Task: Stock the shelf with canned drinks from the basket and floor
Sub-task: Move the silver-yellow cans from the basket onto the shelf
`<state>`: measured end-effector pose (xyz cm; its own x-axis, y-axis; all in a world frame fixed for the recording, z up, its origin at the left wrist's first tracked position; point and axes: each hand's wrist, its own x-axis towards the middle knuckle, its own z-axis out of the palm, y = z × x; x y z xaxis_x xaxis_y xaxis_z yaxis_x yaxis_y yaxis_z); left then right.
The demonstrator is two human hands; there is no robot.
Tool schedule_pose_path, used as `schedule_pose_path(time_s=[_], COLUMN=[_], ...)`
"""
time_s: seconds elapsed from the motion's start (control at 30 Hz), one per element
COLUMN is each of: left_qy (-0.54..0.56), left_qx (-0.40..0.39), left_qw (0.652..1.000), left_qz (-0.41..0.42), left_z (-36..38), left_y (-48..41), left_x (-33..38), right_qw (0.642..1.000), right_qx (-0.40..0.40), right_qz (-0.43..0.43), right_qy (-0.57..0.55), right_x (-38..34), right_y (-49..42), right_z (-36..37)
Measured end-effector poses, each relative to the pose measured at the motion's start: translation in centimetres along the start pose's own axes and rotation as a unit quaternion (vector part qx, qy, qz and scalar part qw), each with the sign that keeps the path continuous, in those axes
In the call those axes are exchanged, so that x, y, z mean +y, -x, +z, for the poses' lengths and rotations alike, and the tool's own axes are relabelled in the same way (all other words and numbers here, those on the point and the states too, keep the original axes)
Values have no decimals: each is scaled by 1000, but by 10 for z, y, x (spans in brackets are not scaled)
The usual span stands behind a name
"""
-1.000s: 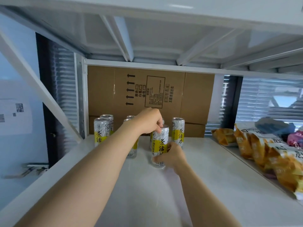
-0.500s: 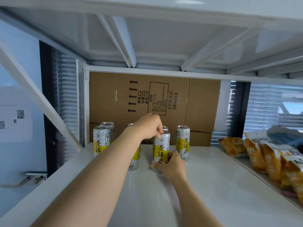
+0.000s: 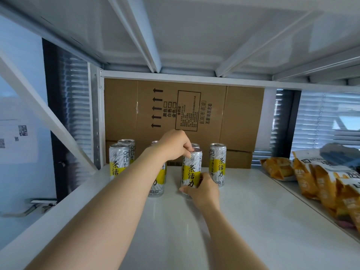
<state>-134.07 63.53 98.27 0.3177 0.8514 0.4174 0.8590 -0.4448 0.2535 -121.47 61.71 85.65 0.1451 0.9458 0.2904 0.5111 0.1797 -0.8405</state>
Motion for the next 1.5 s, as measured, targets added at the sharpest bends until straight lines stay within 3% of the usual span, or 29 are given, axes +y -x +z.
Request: schedule_pose_path(time_s=[0.27, 0.4, 0.5, 0.73, 0.9, 1.03, 1.2, 1.33, 1.5], left_qy=[25, 62, 137, 309, 412, 481, 497, 481, 442], left_qx=[4, -31, 11, 200, 236, 234, 184, 191, 221], left_qw=[1000, 996, 988, 924, 869, 830, 830, 830, 837], left_qz=[-18, -48, -65, -104, -137, -161, -174, -208, -236], left_z=[2, -2, -3, -3, 3, 12, 15, 7, -14], left_y=[5, 13, 27, 80, 118, 146, 190, 239, 309], left_x=[2, 4, 8, 8, 7, 10, 18, 21, 29], right_qw=[1000, 999, 998, 998, 997, 987, 971, 984, 986], right_qx=[-13, -18, -23, 25, 65, 79, 58, 47, 17], right_qz=[11, 26, 41, 54, 30, 36, 56, 51, 24], right_qy=[-15, -43, -50, -10, -30, -135, -225, -163, -164], right_x=[-2, -6, -14, -43, -63, -68, -72, -75, -83], right_y=[1, 10, 21, 39, 72, 102, 142, 178, 236], right_z=[-1, -6, -10, -26, -29, -17, 0, 6, 1])
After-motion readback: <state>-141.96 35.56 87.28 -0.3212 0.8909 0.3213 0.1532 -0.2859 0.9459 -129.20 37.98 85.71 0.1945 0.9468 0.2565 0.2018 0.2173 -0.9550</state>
